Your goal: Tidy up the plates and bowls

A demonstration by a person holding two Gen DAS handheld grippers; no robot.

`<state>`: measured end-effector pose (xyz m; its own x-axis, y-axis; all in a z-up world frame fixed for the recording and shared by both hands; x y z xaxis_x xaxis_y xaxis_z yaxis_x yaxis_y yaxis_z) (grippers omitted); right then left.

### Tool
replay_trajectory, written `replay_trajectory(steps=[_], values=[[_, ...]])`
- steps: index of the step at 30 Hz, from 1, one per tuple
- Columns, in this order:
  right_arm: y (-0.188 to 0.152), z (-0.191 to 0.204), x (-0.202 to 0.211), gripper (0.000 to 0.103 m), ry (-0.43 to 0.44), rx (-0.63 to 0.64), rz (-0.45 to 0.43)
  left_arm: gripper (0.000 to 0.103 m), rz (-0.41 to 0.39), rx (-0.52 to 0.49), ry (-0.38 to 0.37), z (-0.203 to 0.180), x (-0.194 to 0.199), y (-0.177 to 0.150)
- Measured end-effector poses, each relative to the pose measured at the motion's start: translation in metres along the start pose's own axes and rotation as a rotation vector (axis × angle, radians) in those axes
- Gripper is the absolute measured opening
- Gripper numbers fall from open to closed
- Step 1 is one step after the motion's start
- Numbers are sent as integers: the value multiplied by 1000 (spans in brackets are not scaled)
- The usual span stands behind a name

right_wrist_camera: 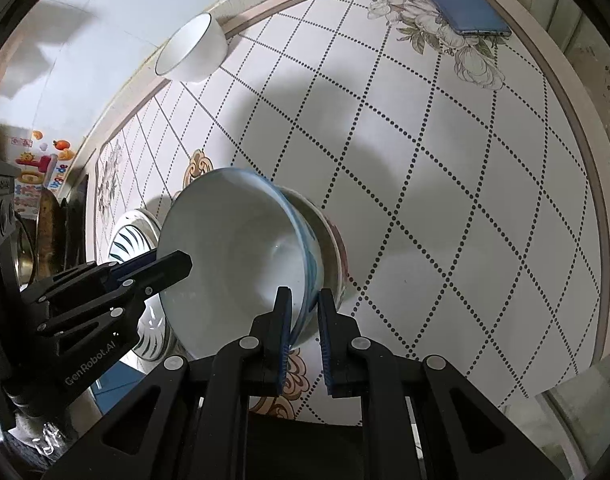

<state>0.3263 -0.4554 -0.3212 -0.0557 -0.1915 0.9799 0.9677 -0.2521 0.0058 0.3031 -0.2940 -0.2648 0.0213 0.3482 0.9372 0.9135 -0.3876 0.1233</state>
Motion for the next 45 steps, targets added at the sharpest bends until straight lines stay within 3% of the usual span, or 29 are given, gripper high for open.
replay_trajectory(steps=[9,13,18,20,21,24,31,39,45], values=[[1,0,-8,14,-26,14,31,12,10,-4,18,-3,-5,2],[3,-1,-9,14,-17,7,44,12,17,14,-16,-1,1,2],[10,-13,8,15,47,-55,69,13,-71,57,-75,8,43,10],[19,-15,26,24,93,-80,43,19,-121,96,-96,19,66,23],[26,-14,36,34,114,-90,25,22,-163,134,-111,30,80,33],[54,-3,59,49,168,-89,-33,33,-240,214,-109,61,101,64],[161,54,60,51,231,-33,-131,37,-257,418,-100,147,85,137],[268,109,-12,51,190,36,-61,37,-185,581,-165,209,24,176],[309,114,-68,48,184,-5,25,36,-153,578,-161,218,2,192]])
Point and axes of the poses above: each gripper's, at about its wrist camera, not at the fingertips, and x roughly against the way its jaws point, z to its left, y to its top, the point moved 1 cm from there along -x, roughly the way its jaws point, and after that the axes turned 11 degrees about -y, right-handed, at the moved point
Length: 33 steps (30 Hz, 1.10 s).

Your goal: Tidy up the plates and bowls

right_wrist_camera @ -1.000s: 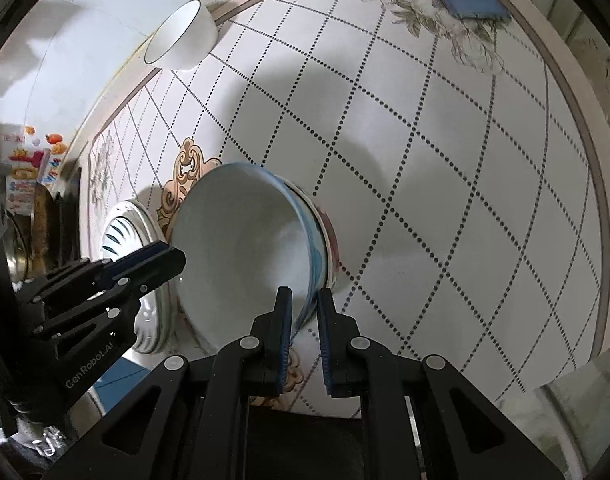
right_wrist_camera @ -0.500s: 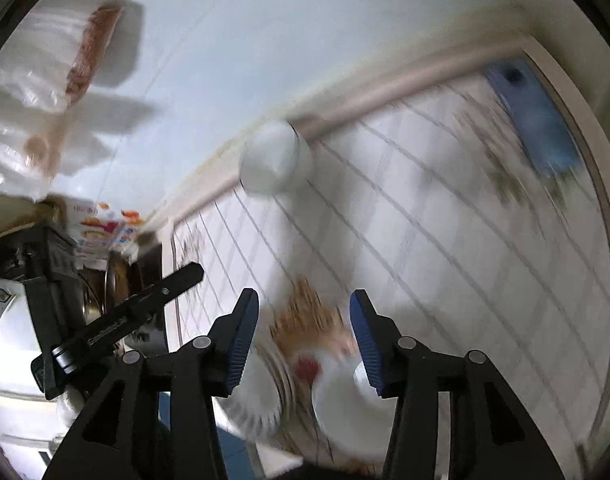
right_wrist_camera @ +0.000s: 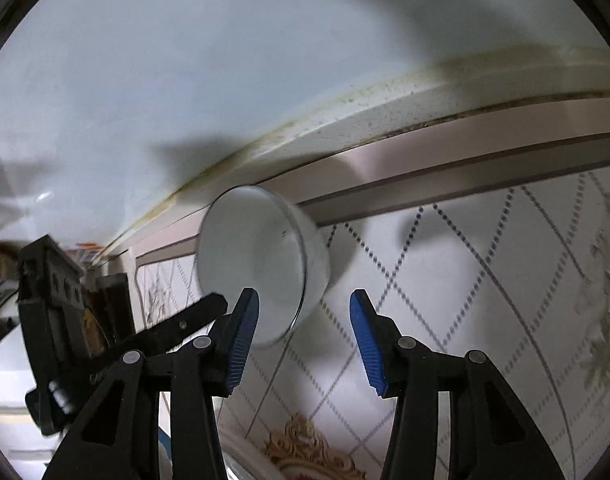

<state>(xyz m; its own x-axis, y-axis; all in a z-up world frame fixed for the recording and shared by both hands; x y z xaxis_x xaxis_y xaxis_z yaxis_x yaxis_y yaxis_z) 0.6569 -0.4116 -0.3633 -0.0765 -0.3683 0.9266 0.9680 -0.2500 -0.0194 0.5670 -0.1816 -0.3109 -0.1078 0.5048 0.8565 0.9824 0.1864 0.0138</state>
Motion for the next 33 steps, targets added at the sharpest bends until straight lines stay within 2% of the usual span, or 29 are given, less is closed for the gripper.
replay_trajectory(steps=[1,3,6,13,23,28,33], values=[[3,-1,-6,46,6,-3,6,34,-3,-3,8,1,-2,2],[8,-2,-16,28,15,1,18,21,-10,-13,20,-2,-4,5],[12,3,-26,16,-13,34,13,18,-11,-42,55,-9,-9,9],[12,9,-26,15,-52,86,-23,18,-23,-115,126,-20,-16,5],[-8,22,-14,15,-70,114,-50,18,-42,-178,127,-34,-1,-12],[-25,21,10,15,-77,127,-77,18,-56,-222,119,-45,17,-32],[-50,22,32,15,-80,127,-111,18,-64,-265,109,-54,35,-65]])
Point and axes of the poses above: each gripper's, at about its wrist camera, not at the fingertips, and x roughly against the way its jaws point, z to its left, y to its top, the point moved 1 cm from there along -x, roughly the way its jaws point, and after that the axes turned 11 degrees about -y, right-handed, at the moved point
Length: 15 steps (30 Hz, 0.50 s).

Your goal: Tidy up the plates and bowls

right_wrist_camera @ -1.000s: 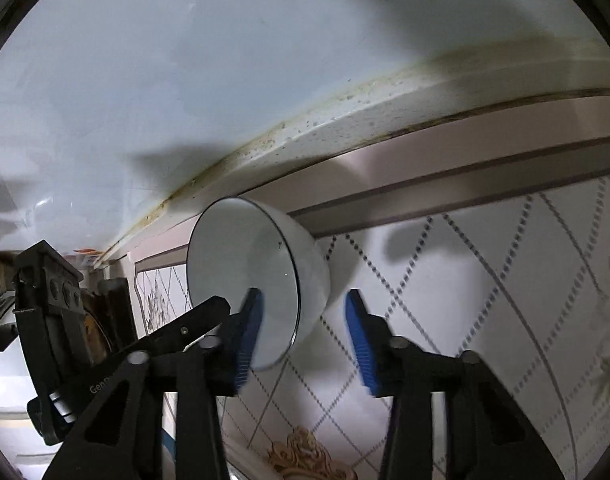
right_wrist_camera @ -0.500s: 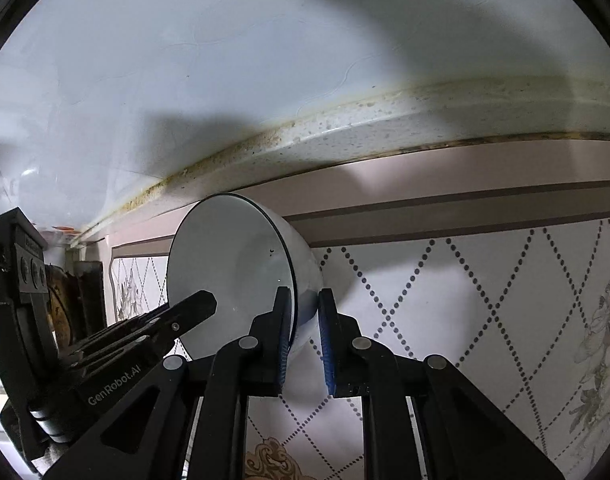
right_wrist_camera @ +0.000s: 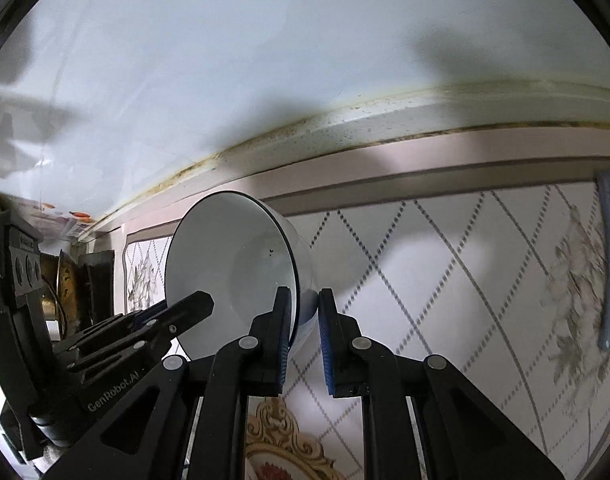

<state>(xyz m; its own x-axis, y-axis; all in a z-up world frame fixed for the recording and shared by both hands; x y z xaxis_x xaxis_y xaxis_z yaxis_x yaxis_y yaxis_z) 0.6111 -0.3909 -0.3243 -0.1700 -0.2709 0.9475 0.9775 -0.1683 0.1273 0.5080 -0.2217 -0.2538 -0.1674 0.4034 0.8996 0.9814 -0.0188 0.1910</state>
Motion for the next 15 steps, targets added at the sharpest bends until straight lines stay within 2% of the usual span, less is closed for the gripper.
replay_trajectory(steps=[5,15], values=[[-33,-3,27,15,-7,5,-18,18,-12,-20,-25,-5,27,-22],[-115,-27,91,15,-3,-25,-62,18,1,-100,-74,-37,58,-92]])
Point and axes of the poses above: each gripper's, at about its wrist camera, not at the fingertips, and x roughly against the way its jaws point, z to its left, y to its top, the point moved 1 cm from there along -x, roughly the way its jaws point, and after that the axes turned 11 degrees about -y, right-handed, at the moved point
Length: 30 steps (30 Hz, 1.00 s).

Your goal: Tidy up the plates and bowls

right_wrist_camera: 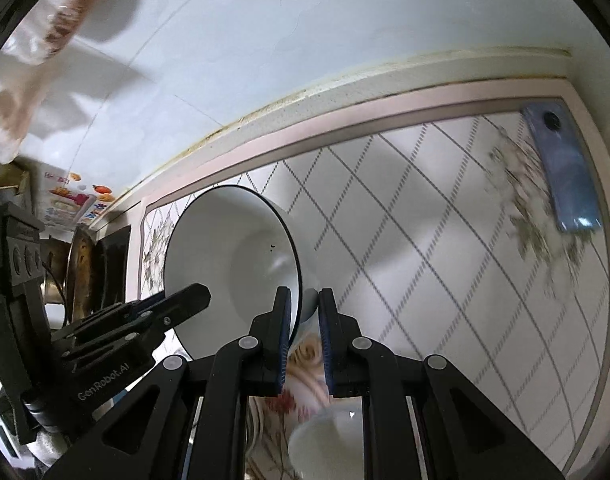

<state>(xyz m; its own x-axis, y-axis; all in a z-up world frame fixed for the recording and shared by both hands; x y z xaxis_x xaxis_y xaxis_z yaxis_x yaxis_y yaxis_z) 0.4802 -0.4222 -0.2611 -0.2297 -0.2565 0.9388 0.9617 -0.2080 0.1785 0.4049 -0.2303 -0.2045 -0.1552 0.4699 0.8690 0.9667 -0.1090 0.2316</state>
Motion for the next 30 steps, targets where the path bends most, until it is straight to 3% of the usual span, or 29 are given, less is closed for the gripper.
replay_trajectory(steps=[7,16,30], values=[[-62,-18,36,15,-22,-3,-11,18,20,-67,-29,-35,7,-43],[-123,-48,37,15,-33,-51,44,18,85,-126,-27,-54,-12,-83],[-152,-73,6,15,-55,-86,121,18,176,-144,12,-52,-46,-109]])
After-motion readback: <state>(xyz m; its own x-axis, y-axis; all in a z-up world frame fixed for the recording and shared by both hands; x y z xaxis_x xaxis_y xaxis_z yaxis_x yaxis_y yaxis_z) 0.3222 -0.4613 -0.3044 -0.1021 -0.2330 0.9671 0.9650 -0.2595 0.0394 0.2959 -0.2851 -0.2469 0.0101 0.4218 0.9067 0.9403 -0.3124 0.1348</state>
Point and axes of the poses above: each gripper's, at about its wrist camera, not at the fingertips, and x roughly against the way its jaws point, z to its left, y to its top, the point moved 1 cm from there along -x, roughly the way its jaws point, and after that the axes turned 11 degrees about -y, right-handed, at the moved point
